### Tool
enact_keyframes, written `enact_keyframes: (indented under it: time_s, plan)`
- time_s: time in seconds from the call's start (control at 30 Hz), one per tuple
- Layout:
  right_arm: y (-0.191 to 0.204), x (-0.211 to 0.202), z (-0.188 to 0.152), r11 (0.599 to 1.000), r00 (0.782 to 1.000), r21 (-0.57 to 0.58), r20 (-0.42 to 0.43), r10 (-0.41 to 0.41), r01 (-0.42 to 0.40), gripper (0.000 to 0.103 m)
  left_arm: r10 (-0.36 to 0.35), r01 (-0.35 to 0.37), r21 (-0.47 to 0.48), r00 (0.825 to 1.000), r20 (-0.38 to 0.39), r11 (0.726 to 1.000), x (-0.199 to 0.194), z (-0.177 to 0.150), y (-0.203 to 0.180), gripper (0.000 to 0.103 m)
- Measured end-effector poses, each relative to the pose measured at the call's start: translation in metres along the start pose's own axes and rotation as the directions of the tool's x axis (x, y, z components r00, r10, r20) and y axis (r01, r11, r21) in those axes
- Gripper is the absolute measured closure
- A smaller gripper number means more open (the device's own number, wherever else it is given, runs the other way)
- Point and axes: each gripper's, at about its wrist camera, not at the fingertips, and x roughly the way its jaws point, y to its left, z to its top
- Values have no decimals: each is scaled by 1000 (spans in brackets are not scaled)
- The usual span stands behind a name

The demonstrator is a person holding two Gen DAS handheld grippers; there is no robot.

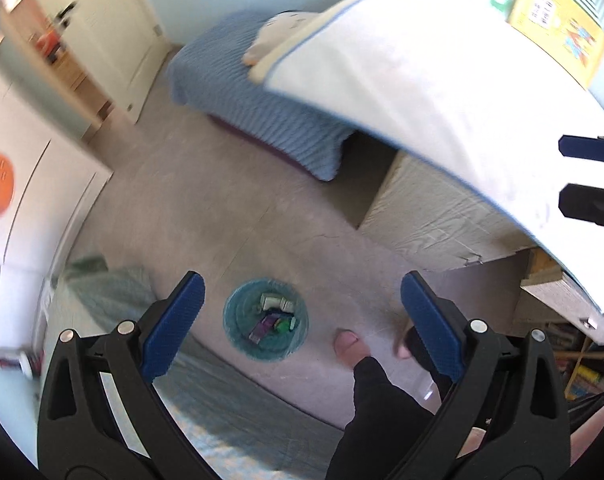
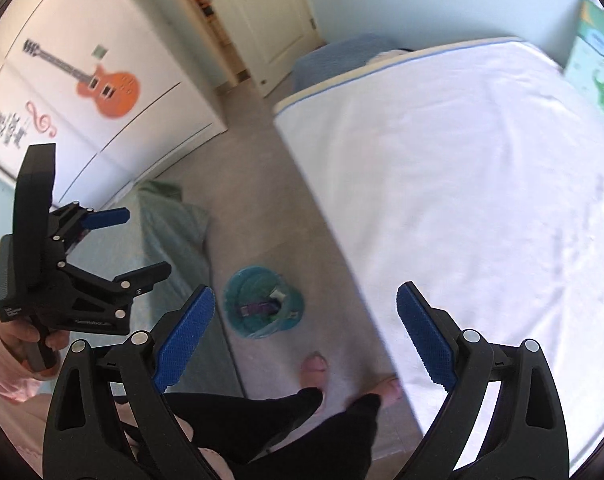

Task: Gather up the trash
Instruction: 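Move both tools back over the empty white bed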

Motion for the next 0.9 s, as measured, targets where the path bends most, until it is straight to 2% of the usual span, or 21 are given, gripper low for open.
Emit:
enact_keyframes:
  time_s: [0.13,0.33,0.63,0.77,0.9]
  plan:
    - [-27,-14,-13,997,999,66,21,-37,36,11,5,-7,86,1000,23,996,-1,17,-33,7]
    - [-71,-43,-41,981,992,171,66,-105,92,11,-51,39,213,997,54,976,-5,47,-91,7]
    - [-138,-79,-75,928,979,343,88,-184,144,11,-104,63,380,991,88,923,-7,81,-183,7]
    - [-162,-92,-92,907,974,390,87,-209,160,11,-163,116,443,984,71,889,-7,91,-225,7]
    - [-181,-105,-106,886,968,429,88,-235,176,11,-168,105,505,982,81,857,-10,95,-263,7]
